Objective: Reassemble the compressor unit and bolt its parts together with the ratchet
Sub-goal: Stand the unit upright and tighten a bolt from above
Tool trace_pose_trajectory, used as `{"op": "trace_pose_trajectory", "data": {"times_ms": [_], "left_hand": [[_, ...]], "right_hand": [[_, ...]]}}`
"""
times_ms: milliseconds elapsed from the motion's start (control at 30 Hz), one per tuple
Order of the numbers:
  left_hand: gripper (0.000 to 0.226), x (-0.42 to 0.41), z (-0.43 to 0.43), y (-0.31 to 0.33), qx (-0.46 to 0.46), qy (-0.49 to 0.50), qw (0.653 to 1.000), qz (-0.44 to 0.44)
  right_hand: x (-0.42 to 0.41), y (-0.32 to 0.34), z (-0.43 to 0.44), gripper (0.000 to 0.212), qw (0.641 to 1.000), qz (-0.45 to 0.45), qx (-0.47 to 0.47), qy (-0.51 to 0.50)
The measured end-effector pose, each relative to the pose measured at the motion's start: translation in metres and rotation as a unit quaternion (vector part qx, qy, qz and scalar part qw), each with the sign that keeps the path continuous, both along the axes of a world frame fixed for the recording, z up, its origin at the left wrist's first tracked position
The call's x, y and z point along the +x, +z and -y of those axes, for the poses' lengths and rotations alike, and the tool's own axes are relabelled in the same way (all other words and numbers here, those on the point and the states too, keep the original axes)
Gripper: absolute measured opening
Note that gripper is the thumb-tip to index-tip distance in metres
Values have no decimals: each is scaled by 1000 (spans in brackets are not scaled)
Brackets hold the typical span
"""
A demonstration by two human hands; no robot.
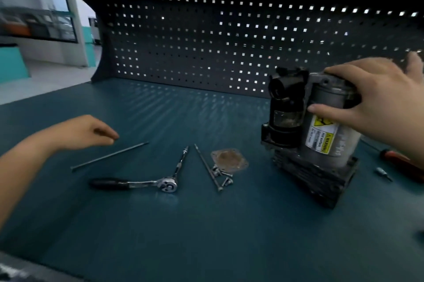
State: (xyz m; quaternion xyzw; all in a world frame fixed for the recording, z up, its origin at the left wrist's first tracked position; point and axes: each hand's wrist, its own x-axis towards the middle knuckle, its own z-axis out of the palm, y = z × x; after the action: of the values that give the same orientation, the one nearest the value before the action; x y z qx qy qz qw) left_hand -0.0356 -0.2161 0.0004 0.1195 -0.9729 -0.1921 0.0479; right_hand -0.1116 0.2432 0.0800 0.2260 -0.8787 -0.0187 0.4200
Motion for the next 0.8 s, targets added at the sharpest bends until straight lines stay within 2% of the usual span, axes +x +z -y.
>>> {"op": "trace_pose_trajectory", "data": {"times_ms": [67,133,200,267,433,500,567,633,700,800], "left_hand": [[25,-2,-5,-6,-16,0,1000,-9],[32,-7,-6,-12,-91,42,992,72],[38,-7,-2,-18,-188,101,960,181],[38,-4,7,-23,-224,123,939,232],[9,-6,21,-31,-267,91,940,192],[8,-11,24,-35,-267,65,947,168],[13,-16,27,-35,-202,55,974,83],[16,-20,26,-25,-49,55,996,-59],[17,-22,13,-3,93,50,976,-191],[22,-31,-21,40,214,28,916,-338]], "right_hand": [[-2,0,0,86,1000,6,-1,5],[-3,-1,-1,92,1000,20,-7,14],[-2,1,-1,90,999,29,-17,29],[0,1,1,85,998,33,-24,47],[7,1,5,74,996,21,-45,76],[6,1,4,73,995,21,-51,83],[5,-1,3,73,994,18,-53,89],[3,-2,2,71,994,10,-54,96],[1,-2,1,66,993,9,-59,101],[-1,-3,-1,62,991,14,-67,111]]}}
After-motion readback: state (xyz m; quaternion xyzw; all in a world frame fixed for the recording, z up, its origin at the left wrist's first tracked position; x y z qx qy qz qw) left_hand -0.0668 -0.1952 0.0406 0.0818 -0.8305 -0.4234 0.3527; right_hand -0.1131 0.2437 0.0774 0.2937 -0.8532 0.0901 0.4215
